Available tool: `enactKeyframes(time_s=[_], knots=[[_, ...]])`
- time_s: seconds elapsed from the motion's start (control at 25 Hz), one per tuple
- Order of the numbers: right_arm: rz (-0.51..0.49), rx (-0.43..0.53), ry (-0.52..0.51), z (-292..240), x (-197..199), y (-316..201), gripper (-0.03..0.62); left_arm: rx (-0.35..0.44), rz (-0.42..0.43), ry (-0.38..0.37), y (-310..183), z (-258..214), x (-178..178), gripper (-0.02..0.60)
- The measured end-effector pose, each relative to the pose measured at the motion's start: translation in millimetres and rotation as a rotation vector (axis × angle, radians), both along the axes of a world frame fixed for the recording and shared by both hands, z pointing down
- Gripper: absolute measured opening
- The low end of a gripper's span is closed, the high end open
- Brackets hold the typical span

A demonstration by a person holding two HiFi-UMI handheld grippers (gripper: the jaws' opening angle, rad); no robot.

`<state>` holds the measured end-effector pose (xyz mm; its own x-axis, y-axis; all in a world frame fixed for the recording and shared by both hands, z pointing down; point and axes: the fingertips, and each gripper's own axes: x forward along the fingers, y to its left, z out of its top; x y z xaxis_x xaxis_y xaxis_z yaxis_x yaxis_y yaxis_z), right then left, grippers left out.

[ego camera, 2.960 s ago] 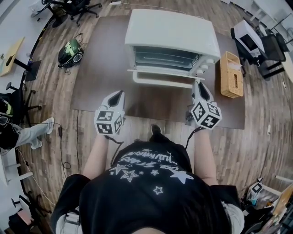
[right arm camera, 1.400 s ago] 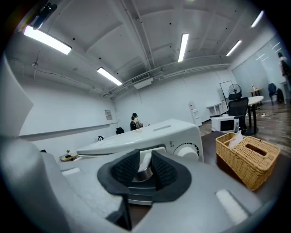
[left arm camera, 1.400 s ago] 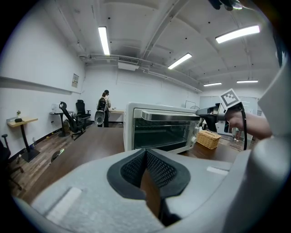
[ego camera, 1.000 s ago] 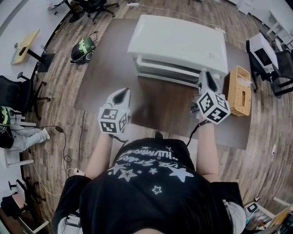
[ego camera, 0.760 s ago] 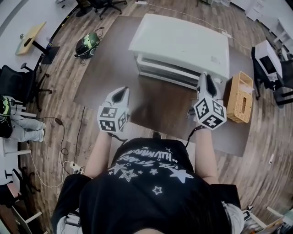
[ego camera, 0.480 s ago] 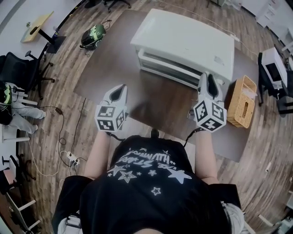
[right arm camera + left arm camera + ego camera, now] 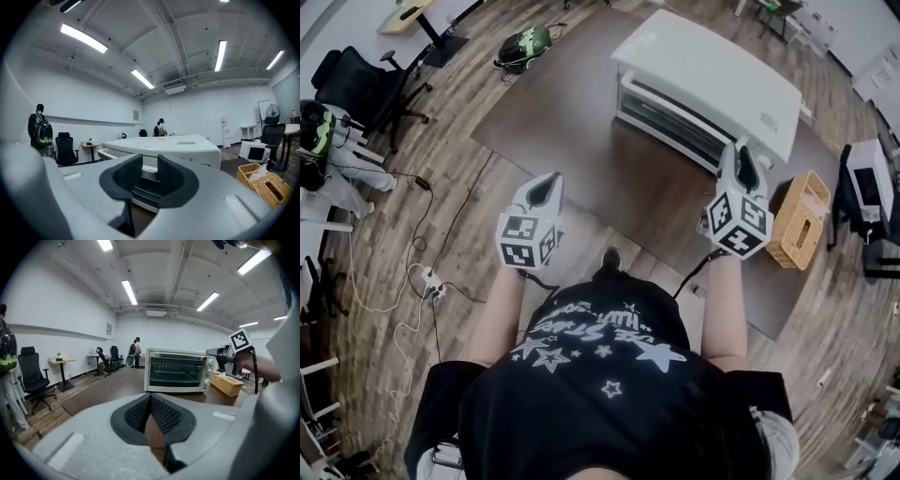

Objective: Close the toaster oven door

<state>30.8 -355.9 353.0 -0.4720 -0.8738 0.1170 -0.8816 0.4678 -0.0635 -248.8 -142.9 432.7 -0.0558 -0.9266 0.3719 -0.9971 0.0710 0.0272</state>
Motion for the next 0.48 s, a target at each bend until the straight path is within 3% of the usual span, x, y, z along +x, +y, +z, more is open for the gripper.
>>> enactKeyframes(time_s=[0.2,0.48], knots=[[-0.098,0.015,-0.001,-6.0,-18.2,43.8,0.106,0.028,-0.072,-0.041,68.6,-14.0,6.5,0.011],[-0.218,-0.024,0.053,9.0,-15.3,141.5,0.077,0.048,-0.144,-0.001,169.3,-11.2,41.0,0.011]])
